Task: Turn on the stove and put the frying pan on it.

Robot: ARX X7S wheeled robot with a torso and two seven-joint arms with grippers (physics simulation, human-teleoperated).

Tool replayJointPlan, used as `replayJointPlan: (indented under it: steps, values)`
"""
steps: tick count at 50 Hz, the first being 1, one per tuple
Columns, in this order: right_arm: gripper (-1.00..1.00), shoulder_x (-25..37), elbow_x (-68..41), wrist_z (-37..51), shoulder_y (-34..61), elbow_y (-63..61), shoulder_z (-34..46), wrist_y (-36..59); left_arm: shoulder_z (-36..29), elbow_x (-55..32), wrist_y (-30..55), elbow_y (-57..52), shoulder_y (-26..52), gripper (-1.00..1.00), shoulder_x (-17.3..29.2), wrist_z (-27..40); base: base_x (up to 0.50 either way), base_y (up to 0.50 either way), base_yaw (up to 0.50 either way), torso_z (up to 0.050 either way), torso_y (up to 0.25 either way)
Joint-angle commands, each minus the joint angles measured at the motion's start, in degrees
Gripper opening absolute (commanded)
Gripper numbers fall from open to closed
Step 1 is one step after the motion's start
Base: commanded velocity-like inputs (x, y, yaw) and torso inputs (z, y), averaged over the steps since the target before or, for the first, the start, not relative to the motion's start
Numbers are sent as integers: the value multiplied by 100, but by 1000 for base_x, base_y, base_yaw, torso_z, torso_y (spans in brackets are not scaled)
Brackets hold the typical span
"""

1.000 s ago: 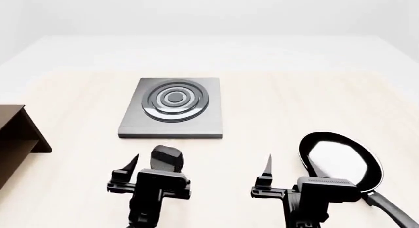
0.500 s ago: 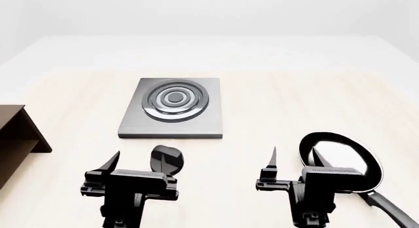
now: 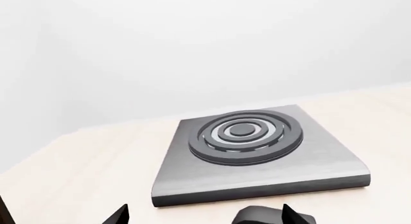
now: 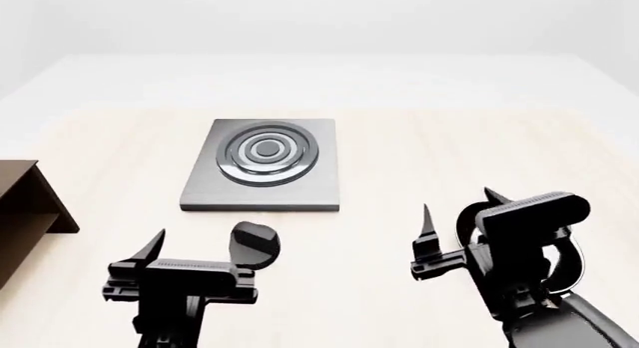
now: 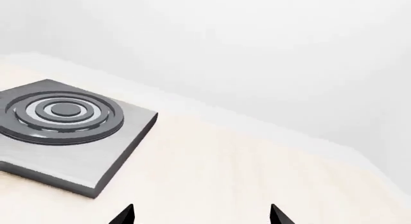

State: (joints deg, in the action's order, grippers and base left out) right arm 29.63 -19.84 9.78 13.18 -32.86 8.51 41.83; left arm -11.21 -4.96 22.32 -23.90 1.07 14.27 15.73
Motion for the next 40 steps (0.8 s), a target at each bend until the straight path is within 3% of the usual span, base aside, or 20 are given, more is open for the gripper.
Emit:
replayJointPlan:
  steps: [1, 7, 12, 20, 27, 40]
  values:
    - [100, 697, -531, -715, 769, -206, -57, 1585, -33, 64, -253, 246, 44, 100, -30, -206, 0, 0, 0, 0, 0]
    - [100, 1302, -442, -1004, 1177, -247, 323, 2013, -4, 0, -306, 334, 54, 100, -15, -216, 0, 0, 0, 0, 0]
    - [100, 1894, -17, -1170, 1379, -468, 1129, 2063, -43, -2, -368, 367, 32, 100, -2, -221, 0, 0, 0, 0, 0]
    - [100, 2139, -154, -1386, 1654, -411, 1375, 2967, -1, -72, -497, 483, 0, 100, 41, -240, 0, 0, 0, 0, 0]
    - [100, 2443, -21, -1757, 2328, 40, 2156, 3591, 11, -121, -649, 620, -37, 100, 45, -246, 0, 0, 0, 0, 0]
    - [100, 2807, 51, -2356, 2846, 558, 2881, 3642, -7, -156, -702, 699, -28, 100, 71, -230, 0, 0, 0, 0, 0]
